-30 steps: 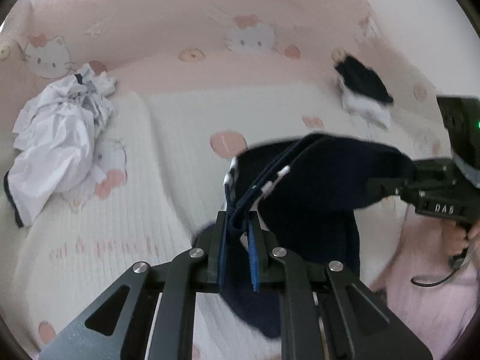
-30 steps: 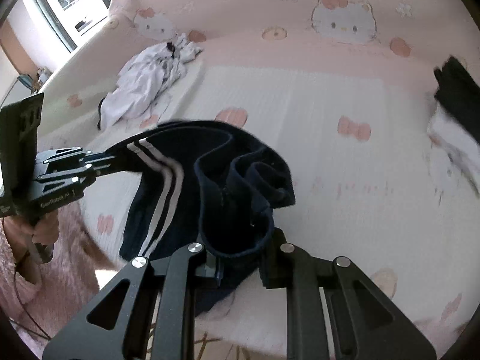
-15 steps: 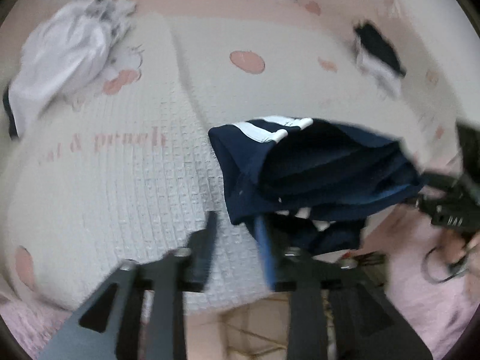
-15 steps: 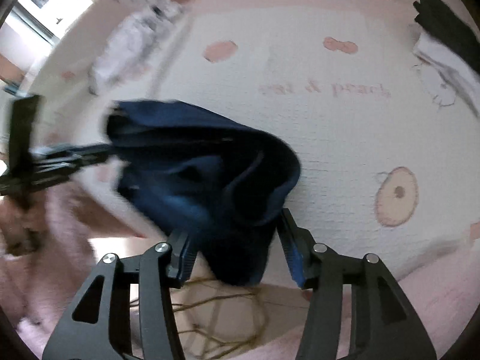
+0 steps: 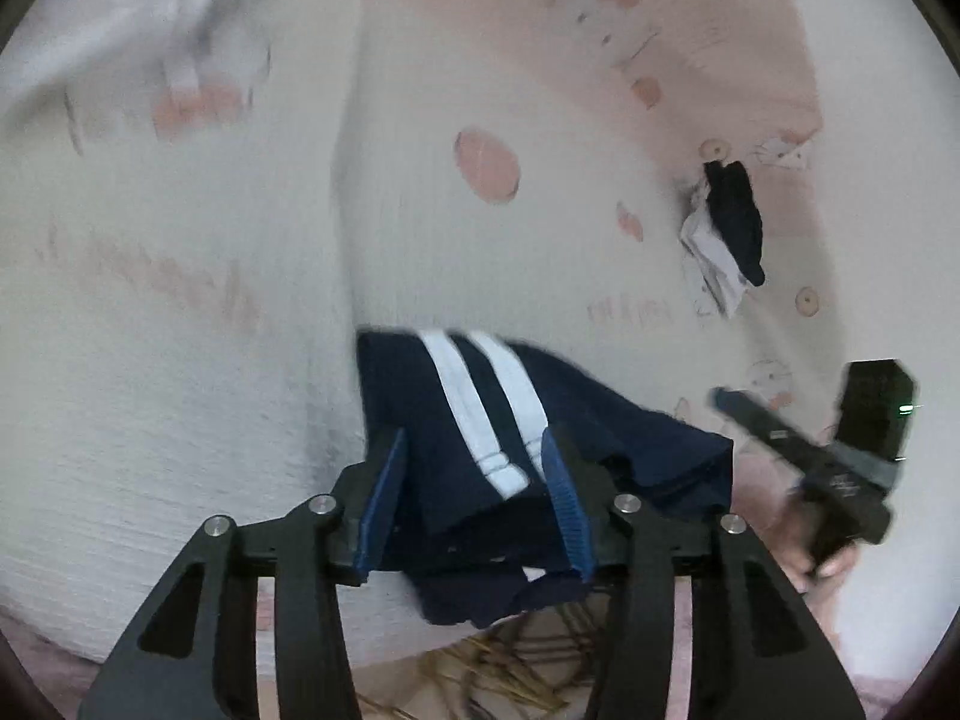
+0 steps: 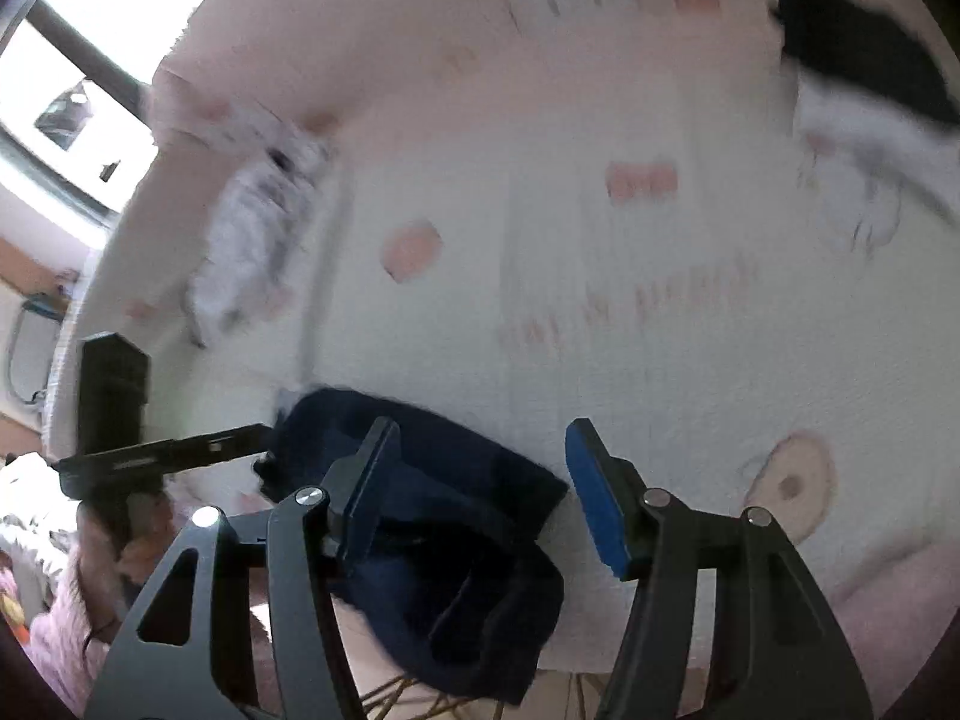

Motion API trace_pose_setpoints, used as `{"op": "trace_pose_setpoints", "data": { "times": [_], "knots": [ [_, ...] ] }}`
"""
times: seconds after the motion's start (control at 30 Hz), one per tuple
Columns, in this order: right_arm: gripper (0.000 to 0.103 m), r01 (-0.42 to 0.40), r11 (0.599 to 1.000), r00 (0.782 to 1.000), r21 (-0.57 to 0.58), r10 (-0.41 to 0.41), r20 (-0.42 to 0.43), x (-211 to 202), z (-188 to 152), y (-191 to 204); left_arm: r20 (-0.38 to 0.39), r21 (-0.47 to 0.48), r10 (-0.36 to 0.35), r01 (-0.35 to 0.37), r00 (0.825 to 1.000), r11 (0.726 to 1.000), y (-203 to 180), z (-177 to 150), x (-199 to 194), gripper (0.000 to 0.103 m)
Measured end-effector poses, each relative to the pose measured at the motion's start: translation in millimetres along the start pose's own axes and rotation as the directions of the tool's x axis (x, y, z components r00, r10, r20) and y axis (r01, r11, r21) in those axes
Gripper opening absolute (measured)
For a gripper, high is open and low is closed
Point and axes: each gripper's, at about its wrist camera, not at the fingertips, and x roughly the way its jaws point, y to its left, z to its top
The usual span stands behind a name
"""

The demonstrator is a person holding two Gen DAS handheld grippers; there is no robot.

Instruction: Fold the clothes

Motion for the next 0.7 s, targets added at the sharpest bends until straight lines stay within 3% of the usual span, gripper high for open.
{"op": "trace_pose_setpoints", "data": {
  "times": [0.07,0.13,0.17,0.27,0.33,0.43,0.57,0.6,0.63,0.67,0.7],
  "knots": [
    [0.059,0.046,0.999,0.995,-0.007,-0.047,-0.086,23.2,-10.5,-3.1,-0.013,0.027,0.075,-0.074,0.997,0.997,-1.7,-6.9,6.7,0.048],
    [0.059,0.086,0.995,0.982,-0.045,-0.093,-0.167,43.2,-24.4,-3.4,0.006,0.042,0.165,-0.165,0.986,0.985,0.3,-11.6,4.6,0.039],
    [0.06,0.106,0.991,0.975,-0.083,-0.12,-0.185,45.0,-30.5,0.0,0.012,0.033,0.17,-0.17,0.985,0.985,2.5,-14.2,1.9,0.039],
    [0.064,0.142,0.975,0.968,-0.172,-0.173,-0.179,39.9,-42.6,11.8,0.021,-0.034,0.117,-0.116,0.993,0.993,14.0,-19.2,-9.0,0.039],
    [0.065,0.152,0.966,0.969,-0.208,-0.187,-0.159,34.0,-48.1,18.7,0.03,-0.065,0.064,-0.062,0.997,0.996,19.2,-19.8,-13.7,0.047],
    [0.065,0.122,0.982,0.974,-0.146,-0.146,-0.173,33.1,-46.7,12.1,0.033,-0.068,0.018,-0.016,0.999,0.998,18.5,-20.4,-14.9,0.063],
    [0.07,0.067,0.998,0.976,0.012,-0.063,-0.206,35.0,-43.2,-12.2,0.005,-0.032,0.079,-0.079,0.997,0.996,12.0,-18.5,-3.2,0.063],
    [0.071,0.061,0.998,0.974,0.031,-0.053,-0.222,38.8,-43.5,-16.1,-0.003,-0.009,0.119,-0.119,0.993,0.993,9.3,-18.3,1.4,0.057],
    [0.071,0.056,0.997,0.971,0.049,-0.043,-0.236,42.2,-43.7,-19.6,-0.001,-0.001,0.129,-0.129,0.992,0.992,7.7,-18.9,2.0,0.039],
    [0.072,0.051,0.998,0.972,0.044,-0.04,-0.232,42.6,-42.7,-19.1,0.005,0.004,0.133,-0.133,0.991,0.991,6.3,-19.6,1.8,0.031],
    [0.064,0.049,0.998,0.973,0.026,-0.042,-0.228,42.4,-41.6,-16.0,0.01,0.01,0.137,-0.137,0.991,0.991,5.0,-20.3,1.5,0.025]
  ]
}}
